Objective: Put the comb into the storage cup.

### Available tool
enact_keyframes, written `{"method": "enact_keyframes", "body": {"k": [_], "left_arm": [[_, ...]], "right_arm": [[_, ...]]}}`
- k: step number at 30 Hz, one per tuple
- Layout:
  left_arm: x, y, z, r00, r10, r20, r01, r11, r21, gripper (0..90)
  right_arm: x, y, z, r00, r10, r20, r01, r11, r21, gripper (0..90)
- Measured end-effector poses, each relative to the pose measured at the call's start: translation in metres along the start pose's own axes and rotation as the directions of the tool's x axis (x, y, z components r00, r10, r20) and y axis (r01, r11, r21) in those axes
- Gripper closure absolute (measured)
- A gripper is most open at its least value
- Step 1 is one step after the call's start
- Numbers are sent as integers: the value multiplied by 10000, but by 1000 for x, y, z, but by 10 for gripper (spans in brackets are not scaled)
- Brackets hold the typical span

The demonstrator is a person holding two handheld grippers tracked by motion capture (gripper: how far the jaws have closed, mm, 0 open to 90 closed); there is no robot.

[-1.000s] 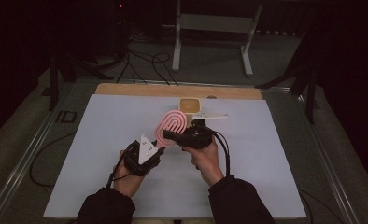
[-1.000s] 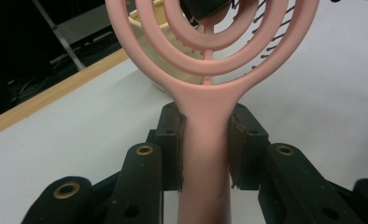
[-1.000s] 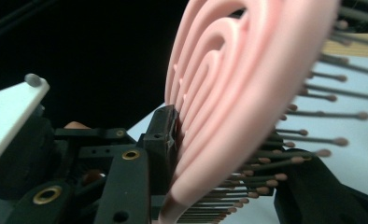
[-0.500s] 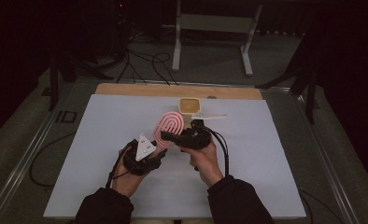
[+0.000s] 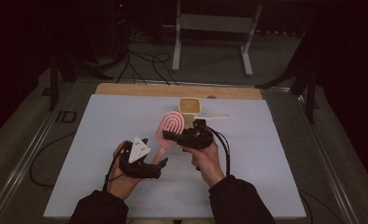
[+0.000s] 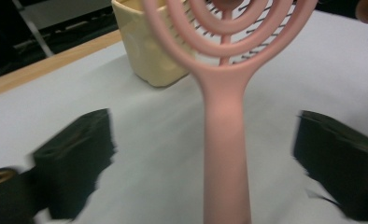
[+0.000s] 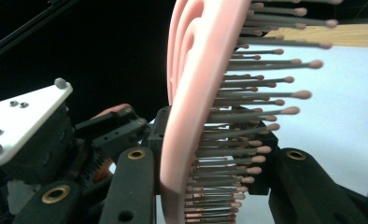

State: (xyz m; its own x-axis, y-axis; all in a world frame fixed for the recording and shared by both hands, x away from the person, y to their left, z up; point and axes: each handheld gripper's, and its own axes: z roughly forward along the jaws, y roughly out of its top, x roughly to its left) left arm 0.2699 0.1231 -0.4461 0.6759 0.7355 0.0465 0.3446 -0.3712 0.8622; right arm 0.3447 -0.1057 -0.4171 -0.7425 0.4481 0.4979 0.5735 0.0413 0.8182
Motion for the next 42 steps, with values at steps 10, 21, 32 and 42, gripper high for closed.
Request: {"method": "enact_keyframes", "body": {"k": [10, 21, 32, 42], "left_arm": [[27, -37, -31, 9972, -734, 145, 740, 9962, -449, 1], [40, -80, -61, 9943, -835, -669, 768, 9923, -977, 1], [39, -100, -76, 9864, -735, -1472, 588, 9931, -1017, 1], [49, -107, -78, 9739, -1443, -1755, 1209, 9831, -1373, 1]], "right_arm": [[-3, 1, -3, 9999, 74, 124, -73, 9999, -73, 635], [-2, 0, 1, 9999, -17, 170, 17, 10000, 11, 635], [1, 4, 1, 9997, -50, 224, 50, 10000, -10, 635], [4, 13, -1, 9995, -115, 290, 117, 9999, -44, 635]]}}
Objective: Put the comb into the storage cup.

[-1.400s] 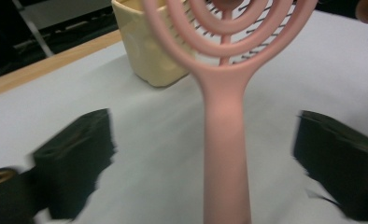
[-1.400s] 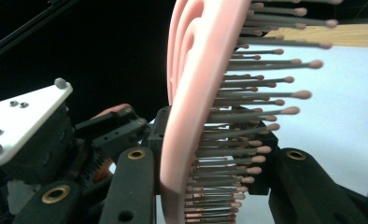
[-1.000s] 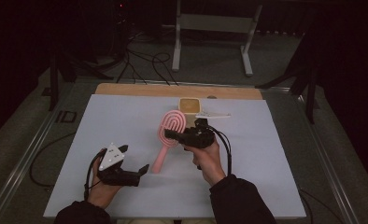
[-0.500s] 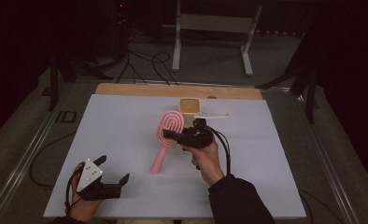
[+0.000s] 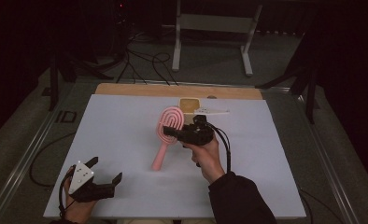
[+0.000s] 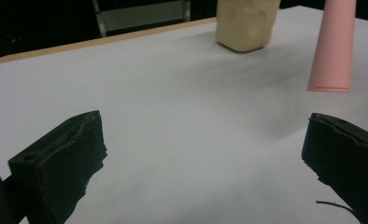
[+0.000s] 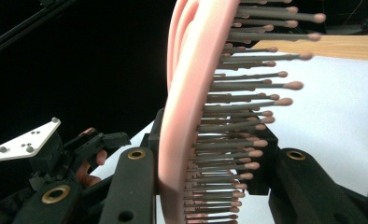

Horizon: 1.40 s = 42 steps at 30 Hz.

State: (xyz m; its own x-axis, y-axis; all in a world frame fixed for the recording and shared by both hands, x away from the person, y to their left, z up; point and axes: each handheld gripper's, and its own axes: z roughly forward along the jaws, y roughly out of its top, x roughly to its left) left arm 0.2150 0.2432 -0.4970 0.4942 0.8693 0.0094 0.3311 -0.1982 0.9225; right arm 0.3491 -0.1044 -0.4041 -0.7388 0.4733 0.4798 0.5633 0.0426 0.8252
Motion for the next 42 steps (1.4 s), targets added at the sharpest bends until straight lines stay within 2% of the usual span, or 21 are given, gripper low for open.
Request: {"method": "enact_keyframes", "body": {"k": [14, 23, 35, 42], "left_arm": [[-1, -3, 4, 9999, -45, -108, 45, 10000, 73, 1], [-3, -3, 5, 9999, 75, -110, -73, 9998, 160, 1], [-4, -4, 7, 9996, 250, -144, -246, 9993, 275, 1], [-5, -4, 8, 9995, 272, -146, -267, 9992, 306, 1]], "right_arm": [[2, 14, 5, 10000, -54, -64, 53, 9999, -95, 635], [5, 24, 7, 9998, -144, -97, 142, 9997, -190, 635], [0, 32, 13, 9997, -186, 145, 187, 9998, -102, 635], [-3, 39, 15, 9988, -360, 319, 362, 9993, -57, 634]]}}
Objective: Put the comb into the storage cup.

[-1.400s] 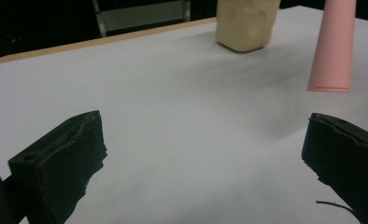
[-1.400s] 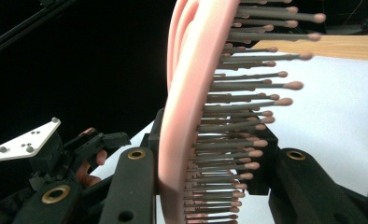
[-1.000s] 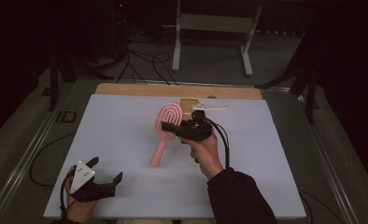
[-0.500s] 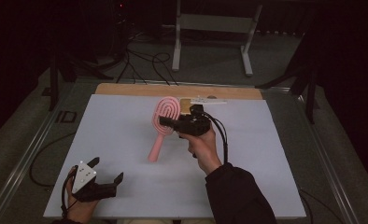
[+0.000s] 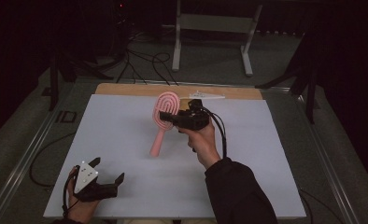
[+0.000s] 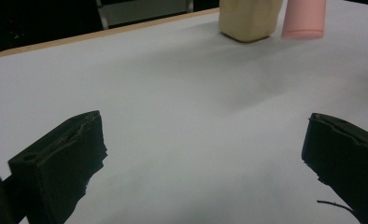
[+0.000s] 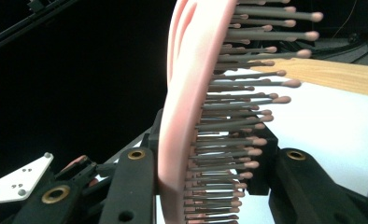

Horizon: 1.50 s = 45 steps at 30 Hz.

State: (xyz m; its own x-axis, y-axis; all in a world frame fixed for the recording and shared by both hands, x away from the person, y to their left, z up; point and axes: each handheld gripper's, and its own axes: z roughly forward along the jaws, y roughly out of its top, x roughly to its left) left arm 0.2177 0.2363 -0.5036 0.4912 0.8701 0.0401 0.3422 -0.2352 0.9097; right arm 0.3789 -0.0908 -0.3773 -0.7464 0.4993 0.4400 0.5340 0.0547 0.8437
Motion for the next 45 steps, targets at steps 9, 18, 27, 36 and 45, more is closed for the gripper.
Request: {"method": "enact_keyframes", "body": {"k": [9, 18, 27, 36, 45], "left_arm": [[-1, 0, 0, 10000, 69, -18, -69, 10000, 17, 1], [-1, 0, 0, 10000, 80, -48, -80, 10000, 29, 1], [-1, 0, 0, 10000, 19, -51, -19, 10000, -4, 1], [0, 0, -1, 10000, -38, -22, 38, 10000, 8, 1], [-1, 0, -1, 10000, -44, 9, 44, 10000, 61, 2]], "right_arm": [[-6, 10, -2, 9996, -9, 285, 12, 10000, -82, 635], [-9, 22, -4, 9989, -18, 470, 26, 9998, -172, 635], [-13, 37, -5, 9964, -45, 842, 63, 9997, -217, 635], [-19, 44, -8, 9946, 43, 1034, -1, 9992, -404, 635], [-24, 54, -12, 9908, 87, 1349, -4, 9981, -618, 635]]}}
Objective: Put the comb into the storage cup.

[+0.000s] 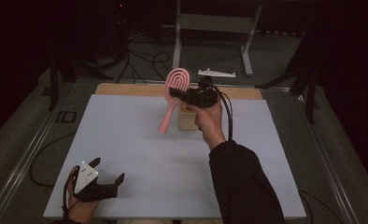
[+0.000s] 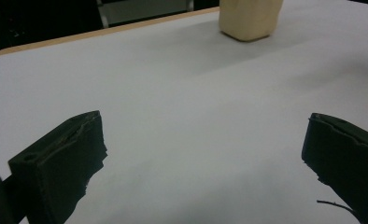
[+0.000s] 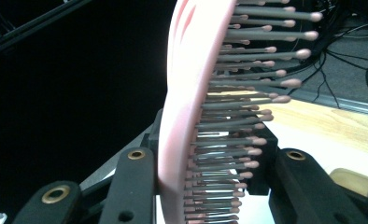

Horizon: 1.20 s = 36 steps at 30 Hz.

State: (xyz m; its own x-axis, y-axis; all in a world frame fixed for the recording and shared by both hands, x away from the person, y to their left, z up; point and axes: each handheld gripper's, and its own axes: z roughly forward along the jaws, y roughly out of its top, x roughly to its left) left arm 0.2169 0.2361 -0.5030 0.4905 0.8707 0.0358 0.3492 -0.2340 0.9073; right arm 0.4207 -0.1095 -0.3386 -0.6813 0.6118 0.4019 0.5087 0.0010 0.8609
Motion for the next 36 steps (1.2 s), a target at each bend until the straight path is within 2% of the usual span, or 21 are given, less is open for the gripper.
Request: {"method": "enact_keyframes", "body": {"k": [14, 36], "left_arm": [[-1, 0, -1, 10000, 32, -9, -32, 10000, 31, 2], [-2, 1, -2, 10000, 60, -72, -61, 10000, -47, 3]], "right_arm": [[-4, 15, -3, 9994, 6, 348, 4, 9996, -299, 635], [-7, 24, 3, 9980, 111, 616, -81, 9988, -492, 635]]}}
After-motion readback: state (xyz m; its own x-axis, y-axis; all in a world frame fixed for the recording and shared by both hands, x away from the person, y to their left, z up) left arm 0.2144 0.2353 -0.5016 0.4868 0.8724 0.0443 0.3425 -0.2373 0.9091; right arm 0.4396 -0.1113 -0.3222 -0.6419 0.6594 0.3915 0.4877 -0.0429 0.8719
